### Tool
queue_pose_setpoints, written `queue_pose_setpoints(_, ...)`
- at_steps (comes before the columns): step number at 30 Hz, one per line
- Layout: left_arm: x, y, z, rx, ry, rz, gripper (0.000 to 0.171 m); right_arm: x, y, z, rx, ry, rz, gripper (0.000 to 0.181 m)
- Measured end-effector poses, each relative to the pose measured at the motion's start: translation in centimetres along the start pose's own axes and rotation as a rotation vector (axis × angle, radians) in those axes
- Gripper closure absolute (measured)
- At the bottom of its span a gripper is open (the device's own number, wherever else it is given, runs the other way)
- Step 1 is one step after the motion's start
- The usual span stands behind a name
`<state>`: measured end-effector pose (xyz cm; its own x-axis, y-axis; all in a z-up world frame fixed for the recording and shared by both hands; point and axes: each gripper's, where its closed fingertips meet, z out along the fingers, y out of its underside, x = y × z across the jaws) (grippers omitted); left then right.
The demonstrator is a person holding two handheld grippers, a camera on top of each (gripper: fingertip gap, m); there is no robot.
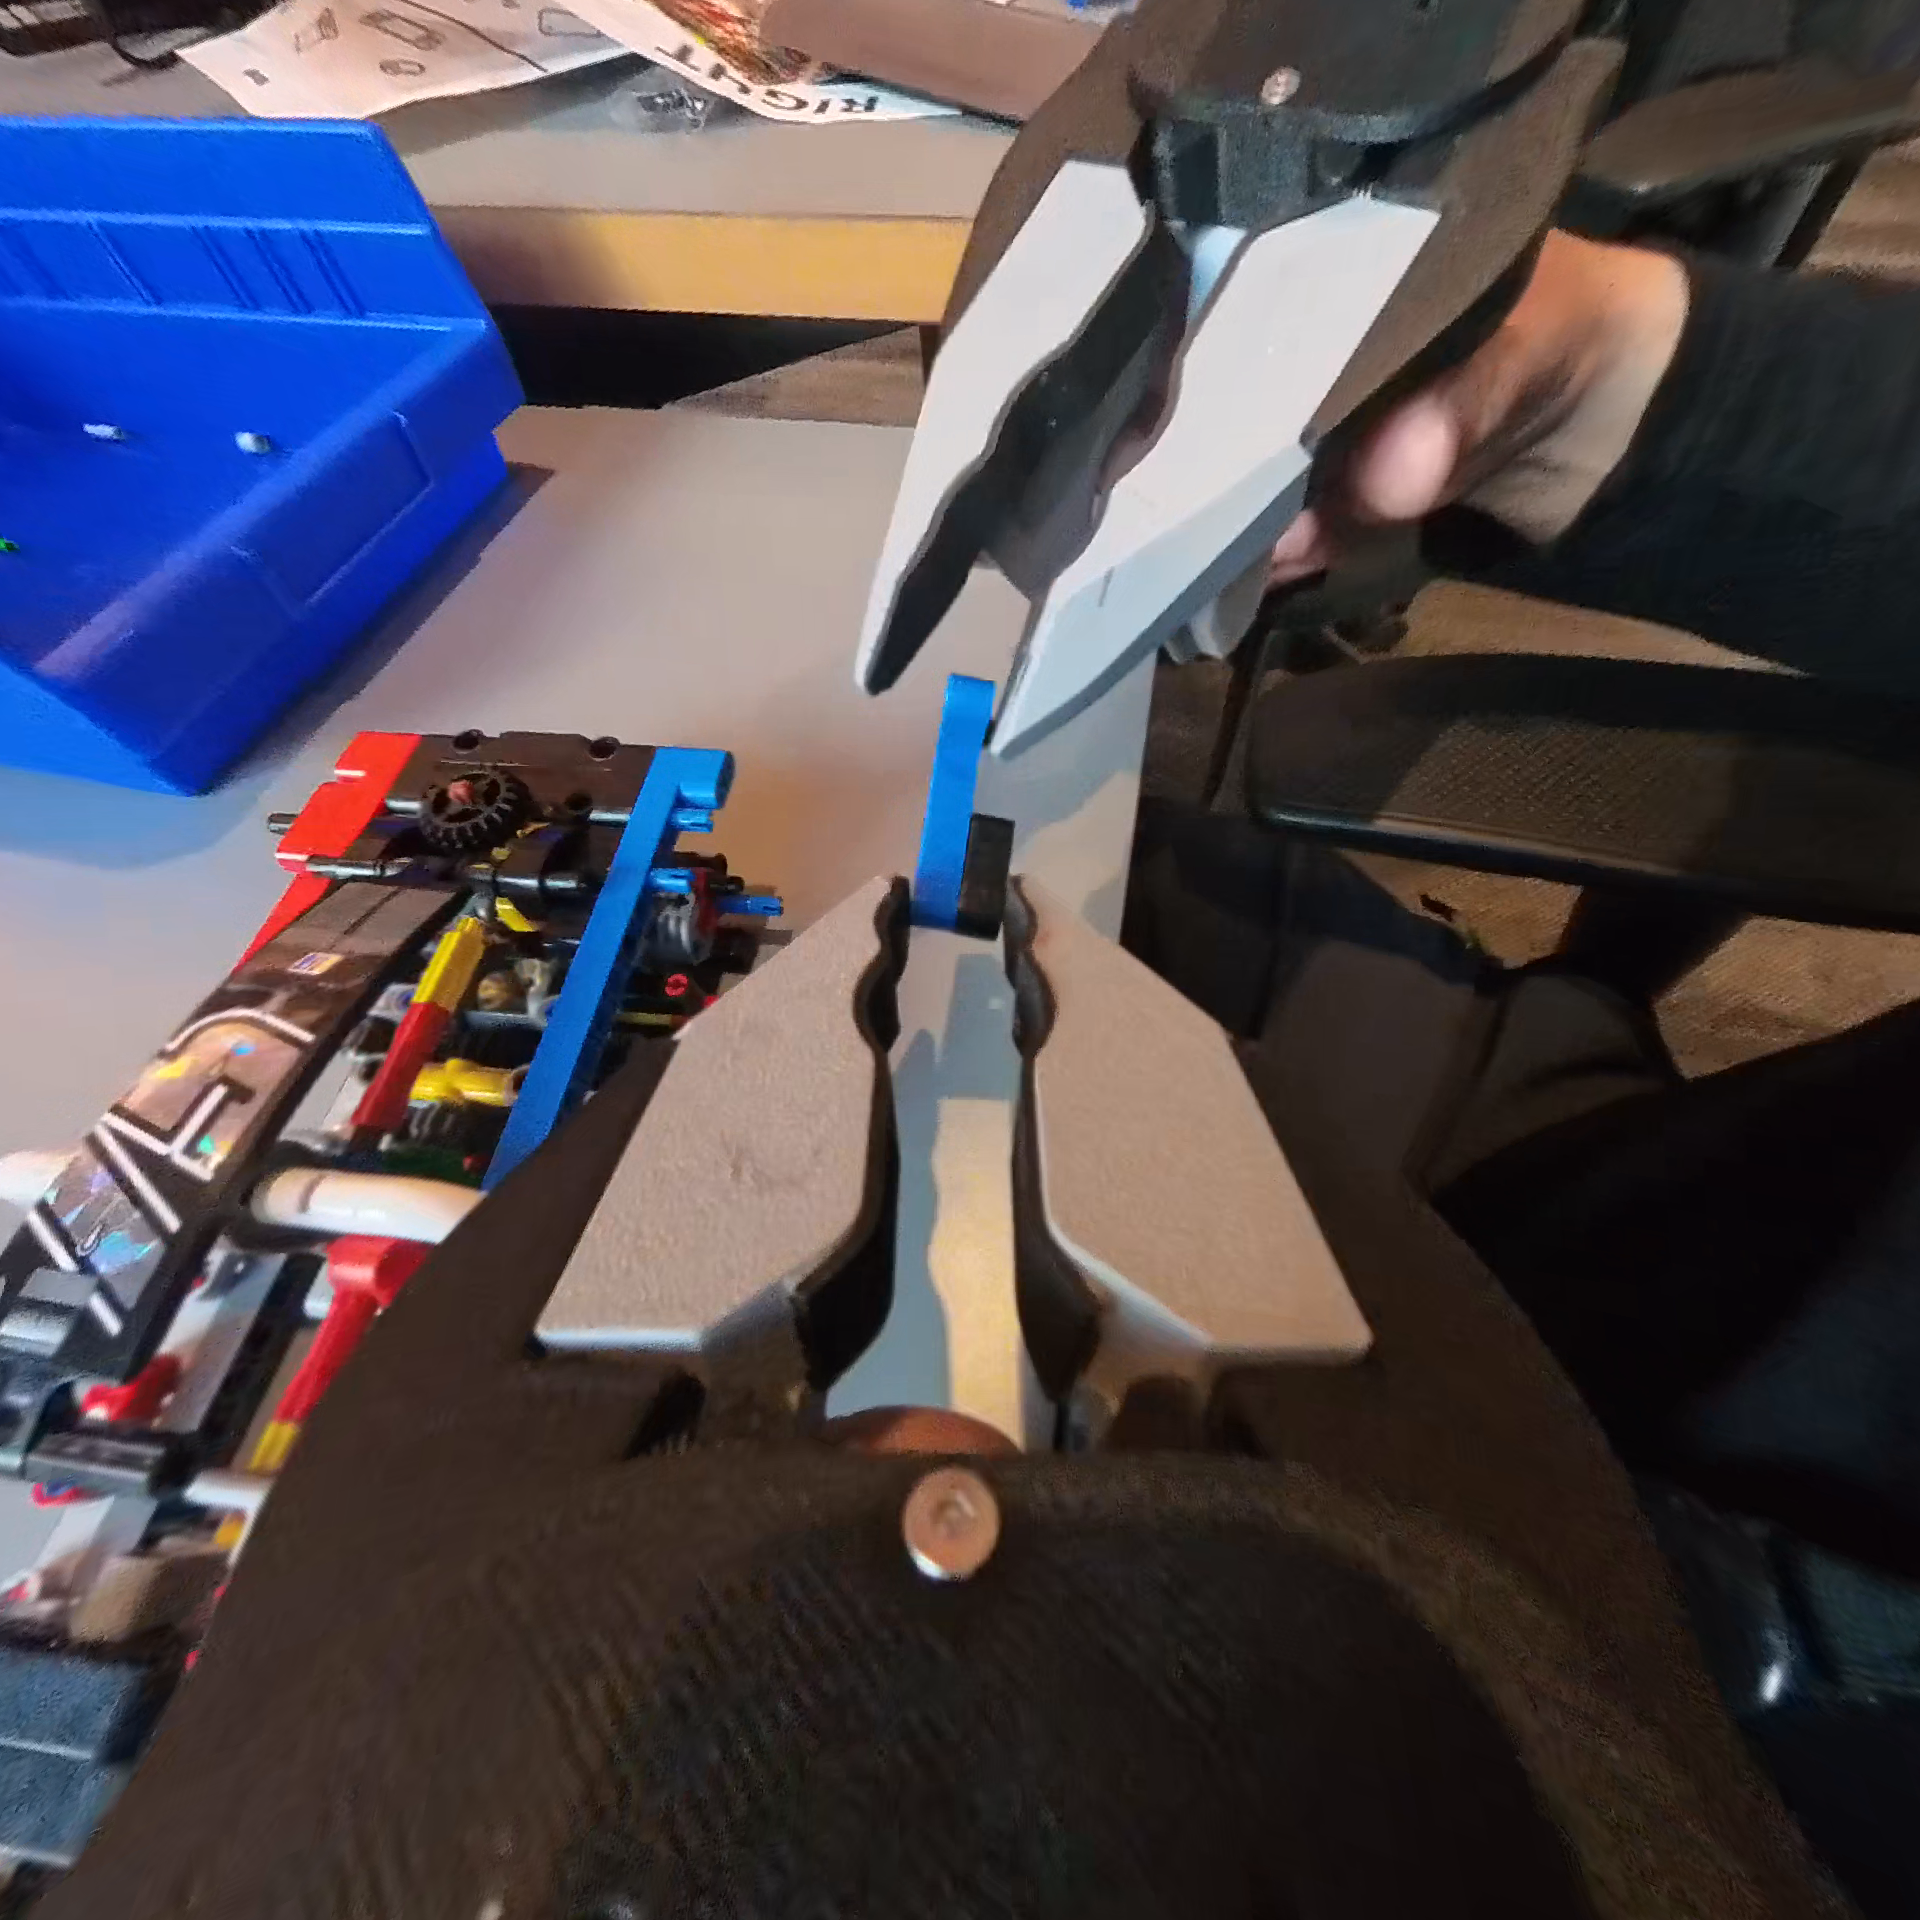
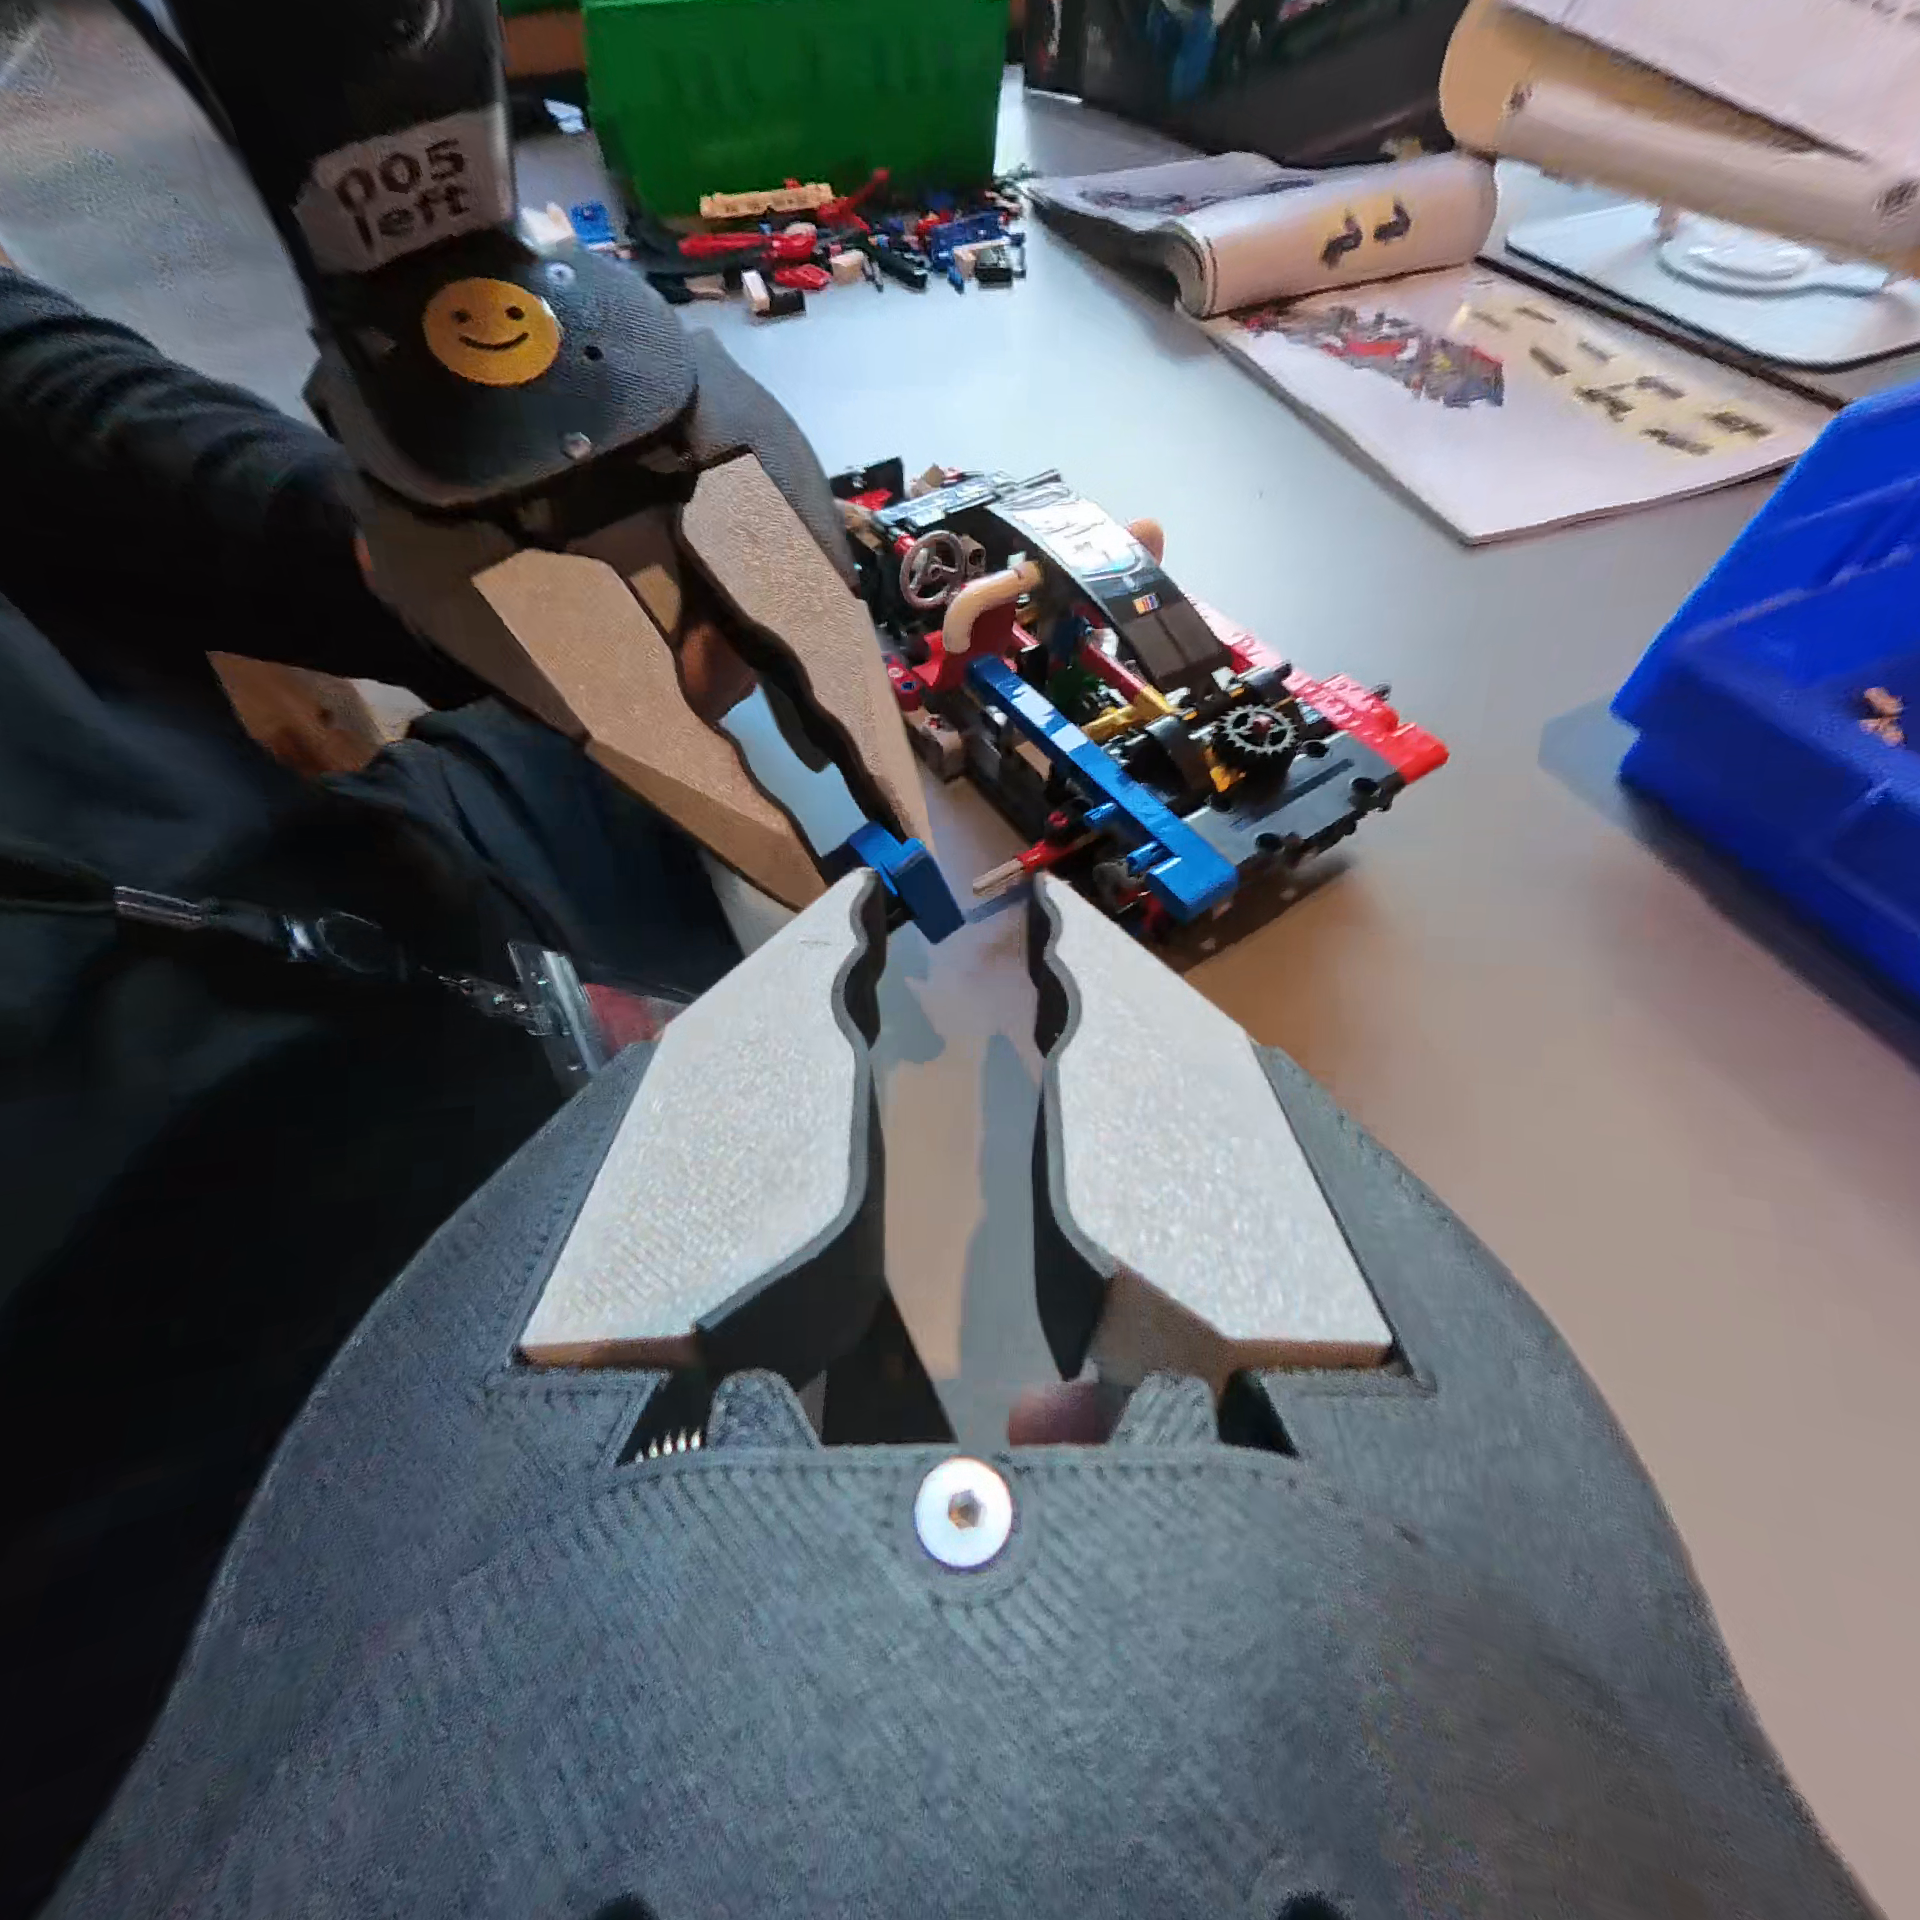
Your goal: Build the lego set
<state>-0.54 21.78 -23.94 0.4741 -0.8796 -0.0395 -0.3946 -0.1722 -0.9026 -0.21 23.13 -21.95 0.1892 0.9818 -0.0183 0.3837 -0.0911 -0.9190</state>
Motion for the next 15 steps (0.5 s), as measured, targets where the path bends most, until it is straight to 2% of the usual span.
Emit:
queue_pose_setpoints(6, -1.2, -0.1, -0.5, 0.036, -0.016, -0.082, 0.158, 1.3, 1.2, 0.9, -0.116, 0.072, -0.165, 0.181)
queue_pose_setpoints(8, -1.3, -0.4, -0.8, 0.063, 0.010, -0.134, 0.157, 1.6, 1.6, 0.9, -0.151, 0.075, -0.182, 0.181)
queue_pose_setpoints(9, -1.3, -0.5, -0.8, 0.072, 0.017, -0.158, 0.157, 1.8, 1.4, 0.7, -0.140, 0.082, -0.187, 0.181)
queue_pose_setpoints(11, -1.0, -0.9, -1.0, 0.102, 0.057, -0.207, 0.157, 2.0, 0.0, 0.2, -0.033, 0.100, -0.178, 0.181)
queue_pose_setpoints(13, -0.4, -1.4, -1.1, 0.146, 0.119, -0.256, 0.158, 1.1, -1.1, -0.4, 0.084, 0.031, -0.208, 0.181)
queue_pose_setpoints(15, -0.1, -1.9, -1.2, 0.180, 0.167, -0.288, 0.158, 0.9, -0.8, -0.7, 0.077, 0.008, -0.216, 0.181)
